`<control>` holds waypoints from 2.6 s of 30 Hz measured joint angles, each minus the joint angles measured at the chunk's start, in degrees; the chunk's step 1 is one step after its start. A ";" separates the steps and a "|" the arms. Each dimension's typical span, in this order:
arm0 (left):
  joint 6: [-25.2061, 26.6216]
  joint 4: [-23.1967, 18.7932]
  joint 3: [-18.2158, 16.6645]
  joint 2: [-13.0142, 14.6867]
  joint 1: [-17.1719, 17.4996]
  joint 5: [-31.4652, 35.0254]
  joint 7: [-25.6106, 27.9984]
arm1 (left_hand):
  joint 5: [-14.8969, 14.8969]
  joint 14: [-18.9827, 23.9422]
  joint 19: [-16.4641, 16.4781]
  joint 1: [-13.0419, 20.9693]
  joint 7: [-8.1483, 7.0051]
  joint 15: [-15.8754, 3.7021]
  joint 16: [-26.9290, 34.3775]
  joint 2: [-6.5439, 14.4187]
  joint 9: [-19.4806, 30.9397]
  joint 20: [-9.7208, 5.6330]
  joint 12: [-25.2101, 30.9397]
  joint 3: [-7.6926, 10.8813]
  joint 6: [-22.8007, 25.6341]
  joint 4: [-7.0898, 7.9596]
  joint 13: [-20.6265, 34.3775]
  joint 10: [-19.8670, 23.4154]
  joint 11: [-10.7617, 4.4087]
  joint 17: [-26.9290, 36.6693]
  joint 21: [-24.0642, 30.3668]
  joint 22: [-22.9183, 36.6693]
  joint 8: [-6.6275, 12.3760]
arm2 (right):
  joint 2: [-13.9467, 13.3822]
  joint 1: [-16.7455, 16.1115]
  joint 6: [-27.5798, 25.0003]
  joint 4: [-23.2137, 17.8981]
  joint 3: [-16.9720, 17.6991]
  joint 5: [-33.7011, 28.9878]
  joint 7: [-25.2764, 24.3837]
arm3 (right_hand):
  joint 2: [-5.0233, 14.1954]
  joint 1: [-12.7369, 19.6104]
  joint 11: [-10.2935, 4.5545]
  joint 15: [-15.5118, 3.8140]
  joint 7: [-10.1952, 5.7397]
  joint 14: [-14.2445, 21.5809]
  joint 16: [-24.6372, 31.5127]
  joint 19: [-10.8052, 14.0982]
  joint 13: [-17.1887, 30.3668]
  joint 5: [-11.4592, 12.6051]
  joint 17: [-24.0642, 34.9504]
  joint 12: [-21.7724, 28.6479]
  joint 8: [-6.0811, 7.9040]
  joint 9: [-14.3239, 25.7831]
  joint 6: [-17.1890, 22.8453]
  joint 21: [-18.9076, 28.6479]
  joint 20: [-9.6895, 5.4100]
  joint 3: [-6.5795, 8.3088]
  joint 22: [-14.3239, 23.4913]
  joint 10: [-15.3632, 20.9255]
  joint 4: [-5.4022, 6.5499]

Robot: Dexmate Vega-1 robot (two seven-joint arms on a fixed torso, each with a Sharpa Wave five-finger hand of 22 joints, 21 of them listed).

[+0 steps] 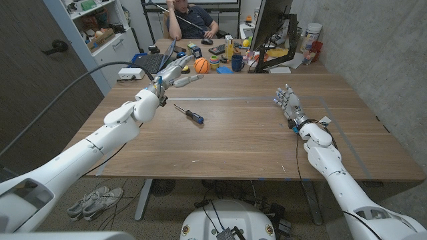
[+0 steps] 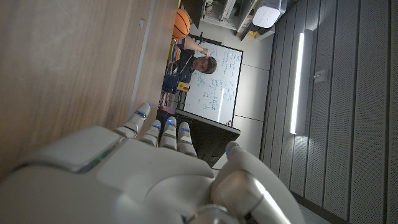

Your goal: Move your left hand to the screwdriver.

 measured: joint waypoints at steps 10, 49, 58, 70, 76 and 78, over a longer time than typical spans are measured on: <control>1.09 0.55 1.94 0.78 -1.88 1.39 -4.54 | 0.64 0.00 3.69 3.57 0.00 0.00 0.94 0.32 0.16 0.52 1.11 -0.08 0.00 -1.85 0.00 0.32 0.13 -0.15 0.57 -0.28 1.47 | -0.01 -0.11 0.08 0.01 0.02 0.00 0.07 | -0.23 -0.23 0.00 0.00 0.00 0.00 0.00 0.15 0.00 0.00 0.00 0.00 0.00 0.00 0.00 -0.21 0.15 -0.41 0.00 0.00 -0.07; 4.92 4.88 10.68 -0.73 -9.06 9.56 -18.42 | 2.26 12.11 15.42 16.75 0.35 -2.27 2.69 4.60 0.04 -2.65 2.14 1.23 12.94 -5.70 0.02 15.57 -4.84 -0.41 0.90 -0.26 5.78 | -0.15 -0.64 0.04 -0.46 0.26 0.03 -0.19 | -0.38 -0.83 0.22 0.21 0.02 0.23 0.00 0.41 -0.01 -0.26 -0.01 0.00 0.00 0.00 -0.02 -1.05 0.41 -0.94 -0.01 0.22 -0.02; 5.63 5.22 12.01 -1.11 -10.11 11.08 -21.62 | 2.49 17.07 19.75 24.34 0.72 -2.44 2.68 4.68 0.00 -3.70 1.52 2.71 22.11 -7.17 0.16 21.10 -5.56 -0.63 0.95 -0.25 7.62 | -0.12 -0.67 0.19 -0.31 0.28 0.08 -0.19 | -0.38 -0.82 0.22 0.21 0.21 0.23 0.00 0.41 -0.01 -0.25 -0.01 0.00 0.00 0.00 -0.21 -1.27 0.41 -0.94 -0.02 0.22 -0.02; 6.55 5.23 13.06 -1.32 -11.03 12.63 -24.66 | 1.57 19.85 21.47 30.32 0.54 -2.48 2.31 4.29 0.16 -5.05 1.49 3.79 27.58 -6.91 0.17 24.58 -5.92 -0.68 0.95 -0.25 8.52 | -0.02 -0.34 0.44 0.39 0.29 0.11 -0.08 | -0.38 -0.82 0.21 0.21 0.21 0.23 0.00 0.41 -0.01 -0.24 -0.01 0.00 -0.30 0.00 -0.21 -1.50 0.41 -1.10 -0.02 0.21 -0.18; 6.73 5.23 13.34 -1.51 -11.33 13.33 -25.39 | 1.56 19.85 21.45 30.96 0.43 -2.48 1.85 4.47 0.15 -5.03 1.27 4.01 28.29 -7.14 0.16 24.89 -6.22 -0.68 0.73 -0.25 8.72 | 0.07 -0.01 0.44 0.89 0.30 0.13 0.06 | -0.38 -0.82 0.21 0.09 0.20 0.35 0.00 0.41 -0.01 -0.24 -0.01 0.00 -0.29 0.00 -0.21 -1.50 0.41 -1.35 -0.02 0.21 0.07; 6.75 5.23 13.41 -1.60 -11.41 13.47 -25.52 | 1.56 19.85 21.65 31.00 0.52 -2.48 1.85 4.51 0.15 -5.23 1.27 4.01 28.37 -7.14 0.16 24.89 -6.22 -0.68 0.66 -0.25 8.72 | 0.10 0.07 0.45 0.98 0.30 0.13 0.11 | -0.38 -0.82 0.21 0.09 0.20 0.34 0.00 0.41 -0.01 -0.24 -0.01 0.00 -0.29 0.00 -0.21 -1.50 0.41 -1.35 -0.02 0.21 0.07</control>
